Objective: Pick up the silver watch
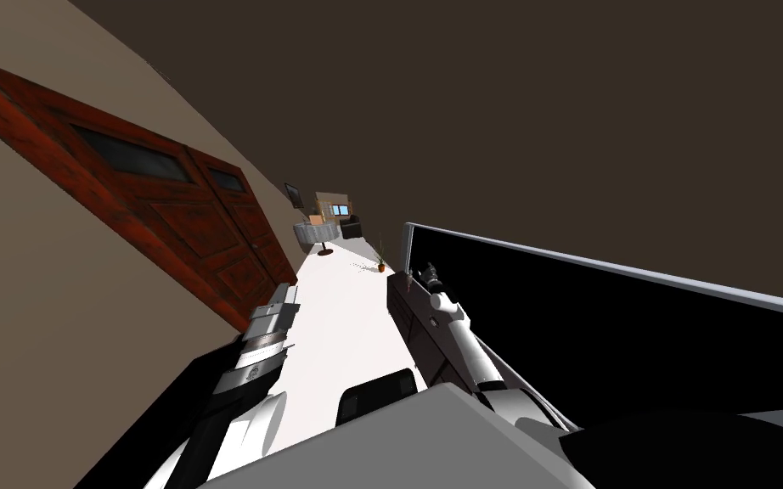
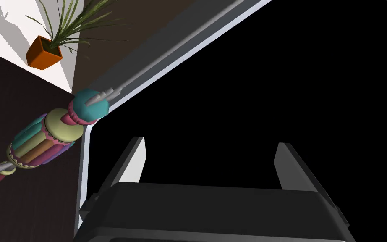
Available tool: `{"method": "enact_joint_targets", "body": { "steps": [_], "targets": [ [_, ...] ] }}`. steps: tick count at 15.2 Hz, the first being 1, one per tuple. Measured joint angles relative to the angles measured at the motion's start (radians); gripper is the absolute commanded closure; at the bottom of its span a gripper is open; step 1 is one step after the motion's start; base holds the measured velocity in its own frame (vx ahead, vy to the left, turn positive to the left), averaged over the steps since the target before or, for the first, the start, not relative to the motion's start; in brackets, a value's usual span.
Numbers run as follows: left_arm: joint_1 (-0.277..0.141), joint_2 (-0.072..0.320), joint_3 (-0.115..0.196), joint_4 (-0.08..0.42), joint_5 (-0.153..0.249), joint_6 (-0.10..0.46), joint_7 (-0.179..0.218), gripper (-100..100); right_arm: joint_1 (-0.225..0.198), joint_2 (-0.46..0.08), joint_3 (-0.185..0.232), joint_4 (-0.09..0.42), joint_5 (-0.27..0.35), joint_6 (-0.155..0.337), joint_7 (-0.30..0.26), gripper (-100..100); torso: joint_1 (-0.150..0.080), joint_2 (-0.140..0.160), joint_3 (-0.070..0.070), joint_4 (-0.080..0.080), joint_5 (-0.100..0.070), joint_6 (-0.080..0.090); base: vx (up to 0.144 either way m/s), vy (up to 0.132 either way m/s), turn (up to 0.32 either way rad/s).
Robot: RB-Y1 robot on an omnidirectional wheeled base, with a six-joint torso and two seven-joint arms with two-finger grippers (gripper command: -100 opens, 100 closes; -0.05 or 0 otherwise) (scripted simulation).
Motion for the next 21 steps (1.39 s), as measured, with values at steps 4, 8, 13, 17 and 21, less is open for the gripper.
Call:
{"method": "enact_joint_targets", "body": {
  "steps": [4, 8, 13, 17, 21],
  "targets": [
    [0.000, 0.000, 0.000, 0.000, 0.000, 0.000, 0.000, 0, -0.027, 0.013, -0.027, 0.066, -0.045, 0.074, -0.030, -100, 0.000, 0.000, 0.000, 0.000, 0.000, 0.000, -0.002, -0.002, -0.021],
    [0.000, 0.000, 0.000, 0.000, 0.000, 0.000, 0.000, 0, -0.057, 0.010, -0.049, 0.145, -0.092, 0.143, -0.070, -100, 0.000, 0.001, 0.000, 0.000, 0.000, 0.000, -0.004, -0.003, -0.022],
    [0.000, 0.000, 0.000, 0.000, 0.000, 0.000, 0.000, 0, -0.074, 0.005, -0.060, 0.221, -0.136, 0.197, -0.101, -100, 0.000, 0.001, 0.000, 0.000, 0.000, 0.000, -0.005, -0.003, -0.024],
    [0.000, 0.000, 0.000, 0.000, 0.000, 0.000, 0.000, 0, -0.094, 0.002, -0.079, 0.298, -0.178, 0.259, -0.139, -100, 0.000, 0.001, 0.001, 0.000, 0.000, 0.000, -0.008, -0.008, -0.035],
    [0.000, 0.000, 0.000, 0.000, 0.000, 0.000, 0.000, 0, -0.104, -0.005, -0.102, 0.358, -0.208, 0.331, -0.183, -100, -0.001, 0.001, 0.001, 0.000, 0.000, 0.000, -0.009, -0.008, -0.029]
  ]
}}
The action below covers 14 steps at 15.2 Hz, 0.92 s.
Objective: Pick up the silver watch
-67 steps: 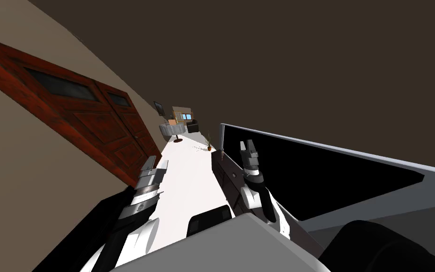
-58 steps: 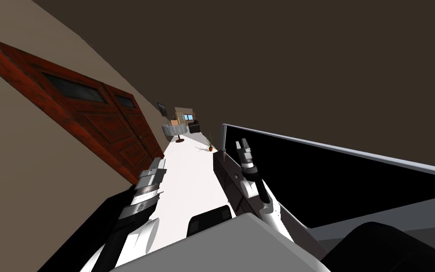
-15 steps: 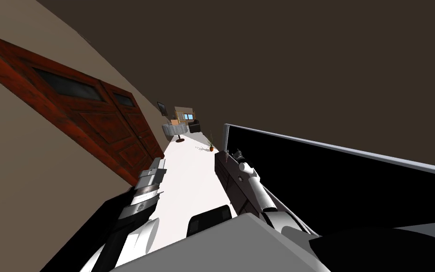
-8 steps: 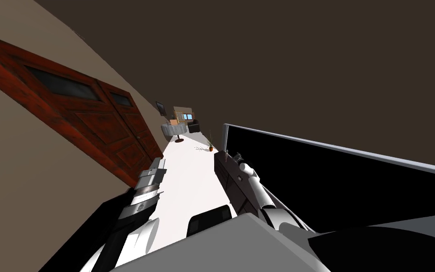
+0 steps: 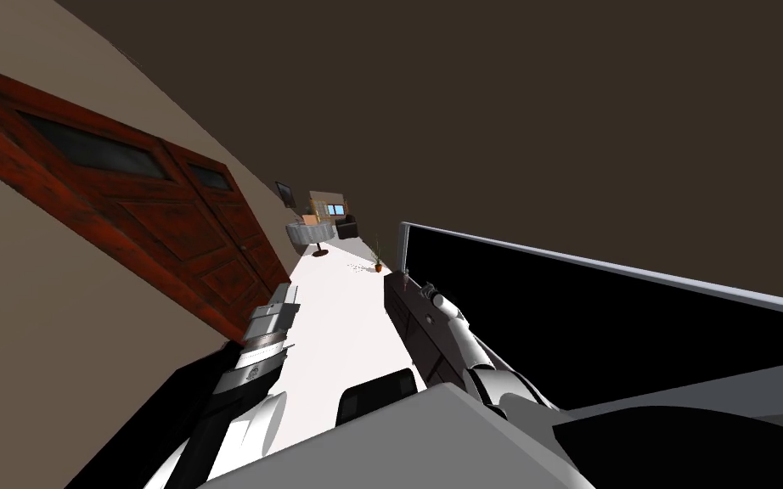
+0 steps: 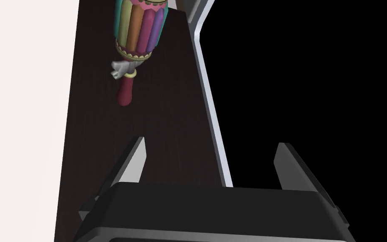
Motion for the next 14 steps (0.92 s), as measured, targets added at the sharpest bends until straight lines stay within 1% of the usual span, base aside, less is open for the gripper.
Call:
{"method": "enact_joint_targets", "body": {
  "steps": [1, 2, 4, 5, 6, 7, 10, 11, 12, 13, 14],
  "targets": [
    [0.000, 0.000, 0.000, 0.000, 0.000, 0.000, 0.000, 0, 0.001, 0.000, -0.003, 0.010, -0.003, 0.012, -0.009, -100, 0.000, 0.000, 0.000, 0.000, 0.000, 0.000, -0.005, -0.004, 0.000],
    [0.000, 0.000, 0.000, 0.000, 0.000, 0.000, 0.000, 0, -0.007, -0.004, 0.001, 0.033, -0.013, 0.013, -0.009, -100, 0.000, 0.000, 0.000, 0.000, 0.000, 0.000, -0.006, -0.007, -0.034],
    [0.000, 0.000, 0.000, 0.000, 0.000, 0.000, 0.000, 0, -0.021, -0.019, 0.001, 0.088, -0.057, 0.029, -0.012, -100, 0.000, 0.000, 0.000, 0.000, 0.000, 0.000, -0.011, -0.011, -0.052],
    [0.000, 0.000, 0.000, 0.000, 0.000, 0.000, 0.000, 0, -0.029, -0.028, 0.000, 0.127, -0.088, 0.039, -0.012, -100, 0.000, 0.000, 0.000, 0.000, 0.000, 0.000, -0.016, -0.014, -0.052],
    [0.000, 0.000, 0.000, 0.000, 0.000, 0.000, 0.000, 0, -0.032, -0.029, -0.005, 0.149, -0.094, 0.055, -0.022, -100, 0.000, 0.000, 0.000, 0.000, 0.000, 0.000, -0.011, -0.010, -0.017],
    [0.000, 0.000, 0.000, 0.000, 0.000, 0.000, 0.000, 0, -0.032, -0.031, -0.010, 0.158, -0.092, 0.072, -0.034, -100, 0.000, 0.000, 0.000, 0.000, 0.000, 0.000, -0.013, -0.013, -0.046],
    [0.000, 0.000, 0.000, 0.000, 0.000, 0.000, 0.000, 0, -0.038, -0.044, -0.025, 0.227, -0.132, 0.123, -0.058, -100, -0.001, 0.000, 0.000, 0.000, 0.000, 0.000, -0.015, -0.015, -0.047],
    [0.000, 0.000, 0.000, 0.000, 0.000, 0.000, 0.000, 0, -0.035, -0.046, -0.029, 0.236, -0.130, 0.143, -0.076, -100, 0.000, 0.000, 0.000, 0.000, 0.000, 0.000, -0.018, -0.014, -0.058],
    [0.000, 0.000, 0.000, 0.000, 0.000, 0.000, 0.000, 0, -0.041, -0.054, -0.035, 0.262, -0.147, 0.162, -0.087, -100, -0.001, 0.001, 0.000, 0.000, 0.000, 0.000, -0.017, -0.013, -0.047],
    [0.000, 0.000, 0.000, 0.000, 0.000, 0.000, 0.000, 0, -0.048, -0.062, -0.040, 0.295, -0.169, 0.178, -0.085, -100, 0.000, 0.001, 0.000, 0.000, 0.000, 0.000, -0.014, -0.015, -0.044],
    [0.000, 0.000, 0.000, 0.000, 0.000, 0.000, 0.000, 0, -0.050, -0.070, -0.044, 0.313, -0.174, 0.200, -0.099, -100, -0.001, 0.001, 0.000, 0.000, 0.000, 0.000, -0.013, -0.014, -0.039]
  ]
}}
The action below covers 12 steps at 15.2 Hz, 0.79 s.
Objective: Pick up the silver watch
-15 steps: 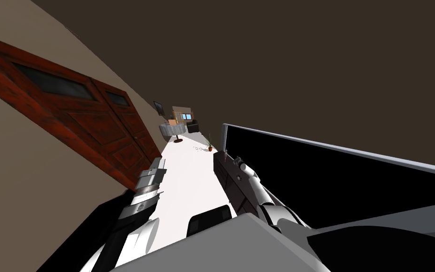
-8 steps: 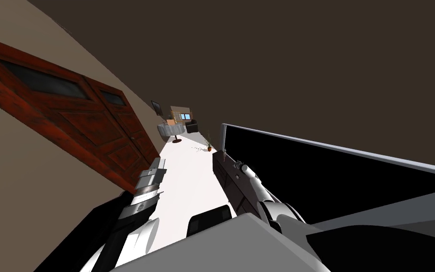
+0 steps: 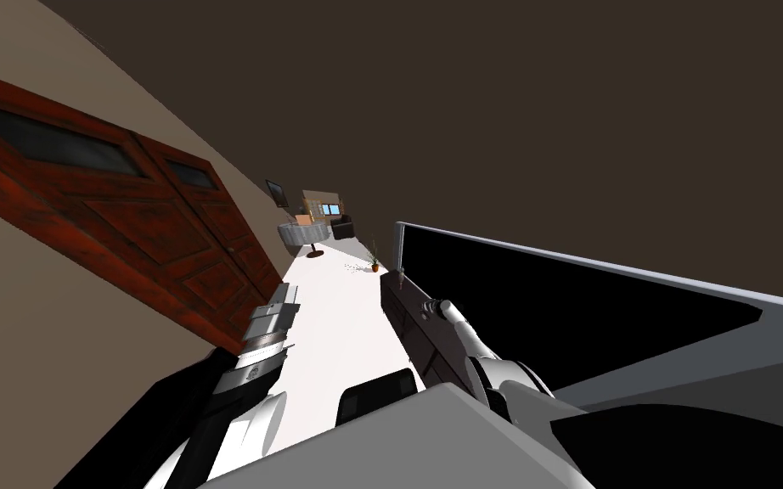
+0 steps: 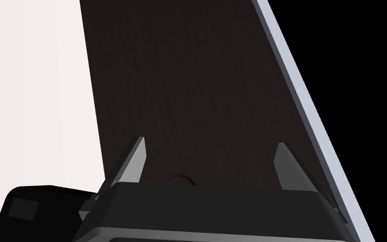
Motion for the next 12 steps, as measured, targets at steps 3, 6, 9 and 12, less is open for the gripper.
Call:
{"method": "enact_joint_targets", "body": {
  "steps": [3, 6, 9, 12],
  "targets": [
    [0.000, 0.000, 0.000, 0.000, 0.000, 0.000, 0.000, 0, -0.003, -0.007, -0.008, 0.046, -0.015, 0.050, -0.043, -100, 0.001, 0.000, 0.000, 0.000, 0.000, 0.000, -0.014, -0.009, -0.043],
    [0.000, 0.000, 0.000, 0.000, 0.000, 0.000, 0.000, 0, -0.001, -0.018, -0.020, 0.103, -0.050, 0.088, -0.047, -100, 0.001, 0.000, 0.000, 0.000, 0.000, 0.000, -0.012, -0.004, -0.038],
    [0.000, 0.000, 0.000, 0.000, 0.000, 0.000, 0.000, 0, -0.002, -0.028, -0.027, 0.155, -0.073, 0.135, -0.078, -100, 0.002, 0.000, 0.000, 0.000, 0.000, 0.000, -0.009, 0.005, -0.031],
    [0.000, 0.000, 0.000, 0.000, 0.000, 0.000, 0.000, 0, -0.003, -0.008, -0.032, 0.178, -0.077, 0.120, -0.060, -100, -0.001, -0.004, -0.002, -0.001, 0.000, -0.001, 0.060, -0.049, 0.002]
  ]
}}
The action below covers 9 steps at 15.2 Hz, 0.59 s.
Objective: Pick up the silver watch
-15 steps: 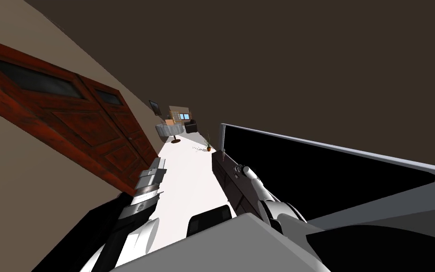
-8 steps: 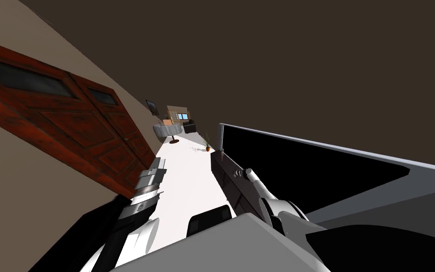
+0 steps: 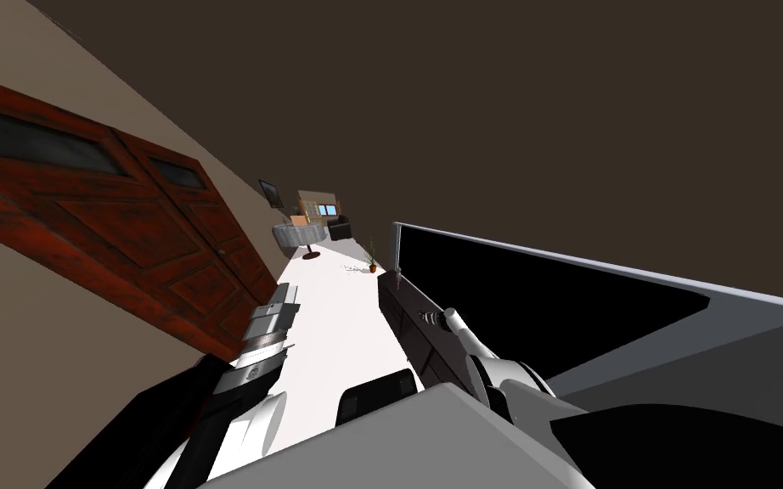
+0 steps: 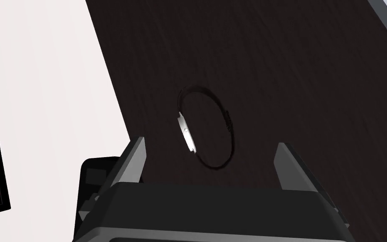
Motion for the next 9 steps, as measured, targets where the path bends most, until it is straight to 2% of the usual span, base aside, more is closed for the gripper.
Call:
{"method": "enact_joint_targets", "body": {
  "steps": [2, 3, 7, 9],
  "targets": [
    [0.000, 0.000, 0.000, 0.000, 0.000, 0.000, 0.000, 0, 0.003, 0.025, 0.001, 0.004, 0.008, -0.024, 0.010, -100, -0.002, -0.003, -0.002, -0.001, 0.000, 0.000, 0.082, -0.059, 0.008],
    [0.000, 0.000, 0.000, 0.000, 0.000, 0.000, 0.000, 0, 0.004, 0.029, 0.001, 0.003, 0.009, -0.029, 0.010, 100, -0.001, -0.003, -0.002, -0.001, 0.000, 0.000, 0.021, -0.016, 0.005],
    [0.000, 0.000, 0.000, 0.000, 0.000, 0.000, 0.000, 0, 0.002, 0.033, 0.003, 0.002, 0.008, -0.024, 0.011, 100, -0.004, -0.005, -0.004, -0.003, -0.001, 0.001, 0.000, 0.002, 0.007],
    [0.000, 0.000, 0.000, 0.000, 0.000, 0.000, 0.000, 0, 0.002, 0.024, 0.004, -0.005, 0.010, -0.019, 0.004, 100, -0.005, -0.005, -0.005, -0.004, -0.002, 0.002, -0.067, 0.046, -0.012]
  ]
}}
